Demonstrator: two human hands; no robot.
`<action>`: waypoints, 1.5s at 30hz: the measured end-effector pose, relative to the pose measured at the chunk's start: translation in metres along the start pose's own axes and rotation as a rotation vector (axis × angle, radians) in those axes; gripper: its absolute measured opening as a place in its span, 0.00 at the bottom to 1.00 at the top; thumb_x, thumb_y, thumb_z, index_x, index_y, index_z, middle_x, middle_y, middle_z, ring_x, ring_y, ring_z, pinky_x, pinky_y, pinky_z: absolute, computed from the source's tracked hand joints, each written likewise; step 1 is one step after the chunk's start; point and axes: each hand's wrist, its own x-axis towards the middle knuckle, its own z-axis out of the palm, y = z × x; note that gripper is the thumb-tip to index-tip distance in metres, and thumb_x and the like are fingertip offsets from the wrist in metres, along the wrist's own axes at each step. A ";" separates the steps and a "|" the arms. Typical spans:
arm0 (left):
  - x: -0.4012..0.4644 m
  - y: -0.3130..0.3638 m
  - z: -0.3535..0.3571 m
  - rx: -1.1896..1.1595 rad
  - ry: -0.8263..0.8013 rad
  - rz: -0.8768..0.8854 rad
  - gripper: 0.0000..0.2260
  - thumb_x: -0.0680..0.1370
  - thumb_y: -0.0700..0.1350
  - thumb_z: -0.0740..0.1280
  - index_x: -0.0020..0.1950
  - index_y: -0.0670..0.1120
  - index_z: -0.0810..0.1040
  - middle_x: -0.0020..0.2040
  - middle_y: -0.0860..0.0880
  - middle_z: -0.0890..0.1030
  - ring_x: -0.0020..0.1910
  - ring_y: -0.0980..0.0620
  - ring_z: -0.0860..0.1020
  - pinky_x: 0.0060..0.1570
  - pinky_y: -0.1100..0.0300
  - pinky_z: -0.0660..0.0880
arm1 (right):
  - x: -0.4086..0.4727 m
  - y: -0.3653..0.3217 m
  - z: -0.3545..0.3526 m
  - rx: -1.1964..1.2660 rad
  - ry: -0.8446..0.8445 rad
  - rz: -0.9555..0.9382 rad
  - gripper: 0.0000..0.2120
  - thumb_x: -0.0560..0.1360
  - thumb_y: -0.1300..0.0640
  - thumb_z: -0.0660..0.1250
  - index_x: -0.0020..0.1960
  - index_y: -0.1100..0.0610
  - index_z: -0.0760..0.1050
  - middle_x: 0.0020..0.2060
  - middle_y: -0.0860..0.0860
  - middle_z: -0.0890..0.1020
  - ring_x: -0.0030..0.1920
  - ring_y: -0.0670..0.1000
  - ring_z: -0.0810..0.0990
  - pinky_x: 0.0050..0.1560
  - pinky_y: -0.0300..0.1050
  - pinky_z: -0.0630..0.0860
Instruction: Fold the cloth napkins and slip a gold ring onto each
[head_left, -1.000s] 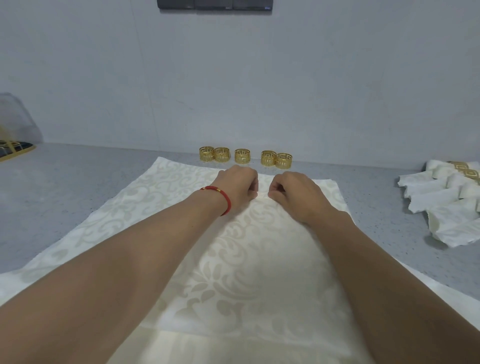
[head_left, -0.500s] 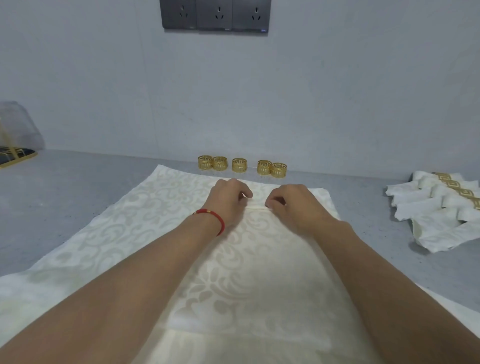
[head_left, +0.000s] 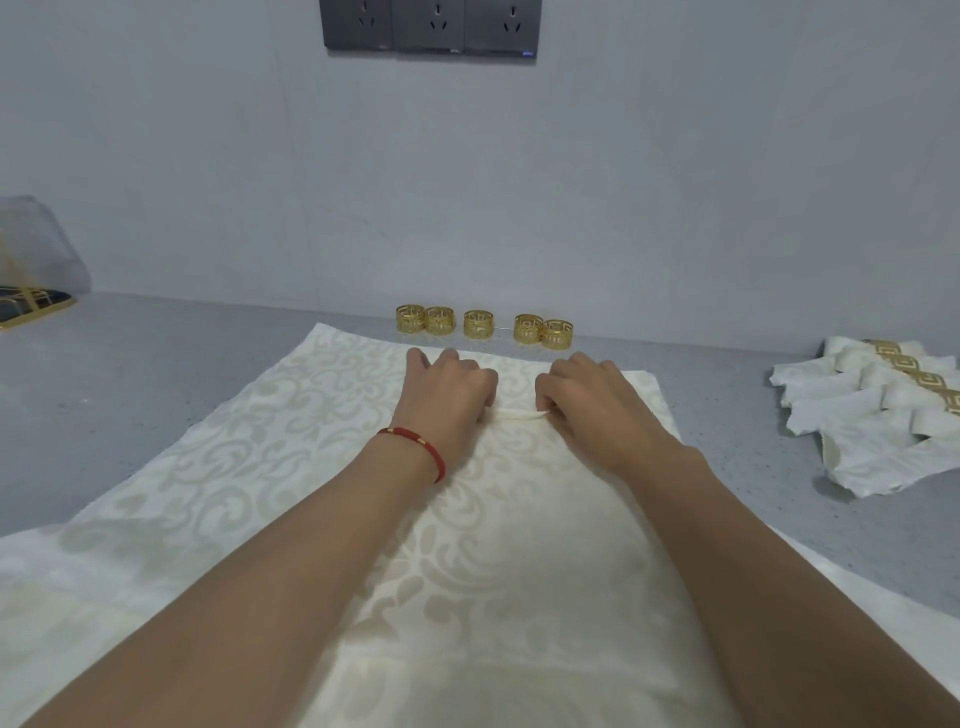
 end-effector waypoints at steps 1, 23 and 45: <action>-0.001 -0.002 -0.001 0.015 -0.007 0.045 0.13 0.69 0.36 0.69 0.40 0.53 0.72 0.38 0.55 0.75 0.42 0.51 0.70 0.43 0.55 0.56 | 0.000 -0.002 -0.004 -0.013 -0.042 -0.019 0.14 0.70 0.69 0.67 0.42 0.50 0.69 0.41 0.48 0.76 0.46 0.55 0.73 0.47 0.52 0.68; -0.017 -0.005 -0.031 0.110 -0.156 0.184 0.09 0.73 0.35 0.64 0.46 0.50 0.72 0.42 0.53 0.73 0.44 0.50 0.70 0.45 0.54 0.59 | -0.019 -0.020 -0.019 -0.176 -0.081 -0.076 0.12 0.73 0.67 0.66 0.49 0.52 0.73 0.44 0.48 0.77 0.47 0.54 0.75 0.47 0.51 0.70; -0.047 -0.015 -0.018 -0.085 -0.055 0.116 0.15 0.67 0.36 0.75 0.44 0.55 0.77 0.40 0.58 0.72 0.39 0.54 0.70 0.45 0.56 0.59 | -0.048 -0.029 -0.022 0.013 -0.074 0.174 0.10 0.72 0.64 0.65 0.46 0.51 0.79 0.45 0.46 0.79 0.51 0.53 0.74 0.54 0.51 0.67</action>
